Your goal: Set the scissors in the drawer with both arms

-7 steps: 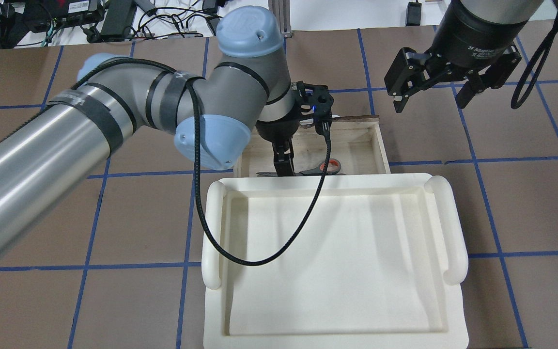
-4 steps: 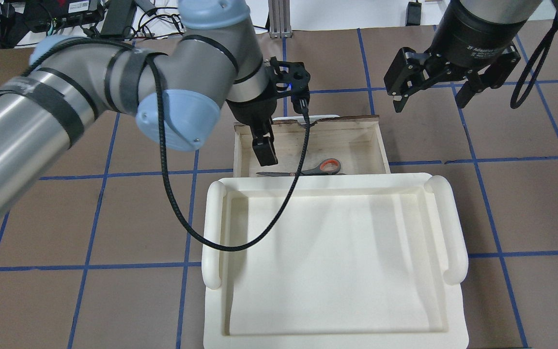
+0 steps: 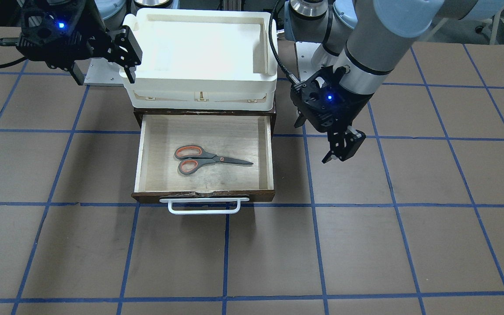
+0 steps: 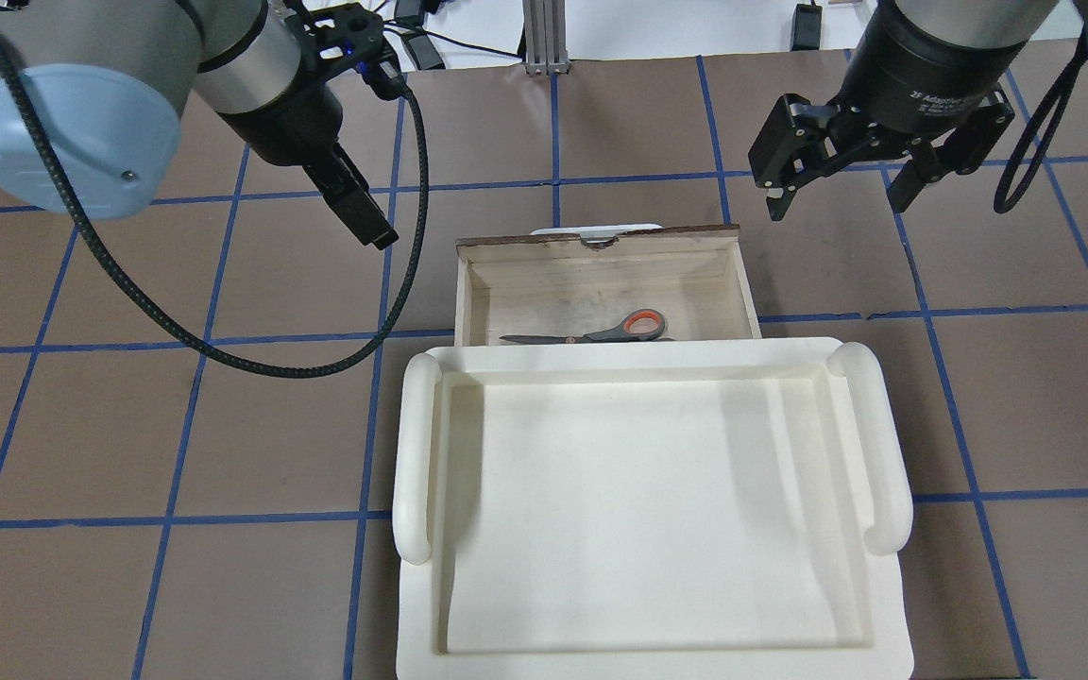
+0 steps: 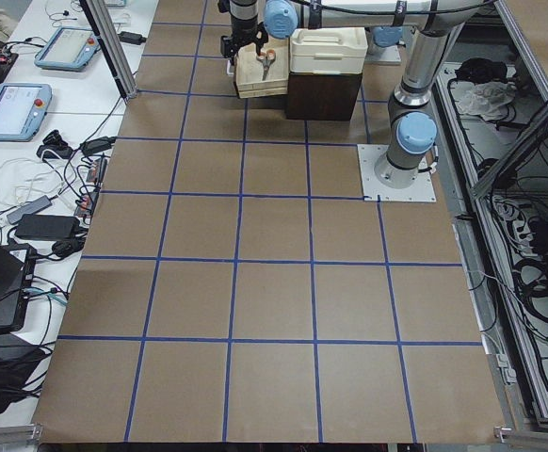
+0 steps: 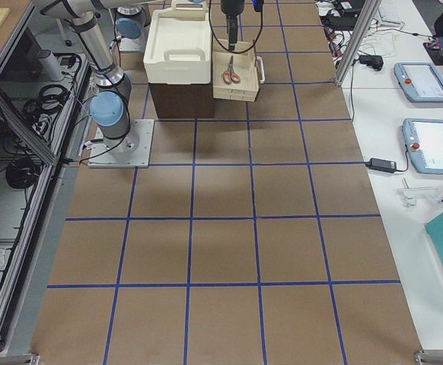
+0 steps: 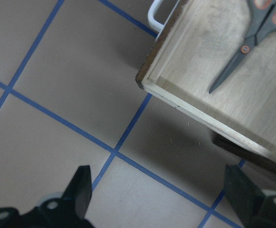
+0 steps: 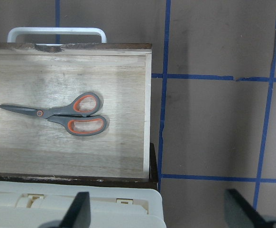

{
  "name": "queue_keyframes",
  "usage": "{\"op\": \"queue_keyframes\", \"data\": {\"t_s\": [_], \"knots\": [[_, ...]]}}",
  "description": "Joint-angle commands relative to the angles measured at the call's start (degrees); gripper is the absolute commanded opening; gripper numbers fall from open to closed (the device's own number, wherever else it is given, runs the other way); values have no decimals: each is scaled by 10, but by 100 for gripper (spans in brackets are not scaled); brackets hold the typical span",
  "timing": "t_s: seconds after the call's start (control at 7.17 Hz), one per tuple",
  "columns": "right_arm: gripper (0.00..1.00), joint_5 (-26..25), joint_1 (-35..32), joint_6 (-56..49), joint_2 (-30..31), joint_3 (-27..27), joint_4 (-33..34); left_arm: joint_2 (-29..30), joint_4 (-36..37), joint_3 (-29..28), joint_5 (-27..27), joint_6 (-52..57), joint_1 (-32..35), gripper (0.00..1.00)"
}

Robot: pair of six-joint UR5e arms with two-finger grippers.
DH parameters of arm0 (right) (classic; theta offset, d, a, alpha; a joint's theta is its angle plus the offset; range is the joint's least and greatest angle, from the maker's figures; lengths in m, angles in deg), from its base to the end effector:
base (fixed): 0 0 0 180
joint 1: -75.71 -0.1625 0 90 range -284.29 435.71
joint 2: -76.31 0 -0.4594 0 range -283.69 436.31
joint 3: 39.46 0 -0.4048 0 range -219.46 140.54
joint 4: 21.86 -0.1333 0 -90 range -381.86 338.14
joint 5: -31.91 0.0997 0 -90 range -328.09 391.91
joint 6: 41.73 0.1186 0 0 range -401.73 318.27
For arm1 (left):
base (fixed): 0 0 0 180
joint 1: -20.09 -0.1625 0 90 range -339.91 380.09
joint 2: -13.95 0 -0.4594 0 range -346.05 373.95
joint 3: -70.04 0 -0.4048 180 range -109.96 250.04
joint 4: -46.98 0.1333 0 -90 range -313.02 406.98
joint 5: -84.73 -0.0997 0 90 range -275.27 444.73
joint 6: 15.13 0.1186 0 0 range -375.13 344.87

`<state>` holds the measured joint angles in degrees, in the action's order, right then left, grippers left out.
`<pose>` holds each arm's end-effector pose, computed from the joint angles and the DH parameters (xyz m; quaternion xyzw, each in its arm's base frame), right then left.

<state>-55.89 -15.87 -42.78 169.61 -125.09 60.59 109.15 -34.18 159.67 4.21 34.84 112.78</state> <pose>0.1509 -0.4707 0.5569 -0.0230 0.9996 -0.0010 0.0192 -0.1786 -0.5449 0.4762 -0.4443 -0.8914 0.0651 0.0617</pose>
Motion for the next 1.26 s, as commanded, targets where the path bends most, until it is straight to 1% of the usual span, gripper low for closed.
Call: {"op": "queue_keyframes", "data": {"t_s": [0.0,0.14,0.28,0.56,0.7,1.12], "knots": [[100,0,0,1,0,-1,0,-16,0,0,-9,-142,-8,100],[100,0,0,1,0,0,0,-20,0,0,-29,-207,-9,100],[100,0,0,1,0,-1,0,-30,-3,2,-68,-270,-8,100],[100,0,0,0,0,-1,0,-52,-28,4,-78,-359,-10,100],[100,0,0,1,0,-1,0,-56,-28,4,-78,-412,-9,100],[100,0,0,0,0,-1,0,-70,-42,11,-87,-468,-11,99]]}}
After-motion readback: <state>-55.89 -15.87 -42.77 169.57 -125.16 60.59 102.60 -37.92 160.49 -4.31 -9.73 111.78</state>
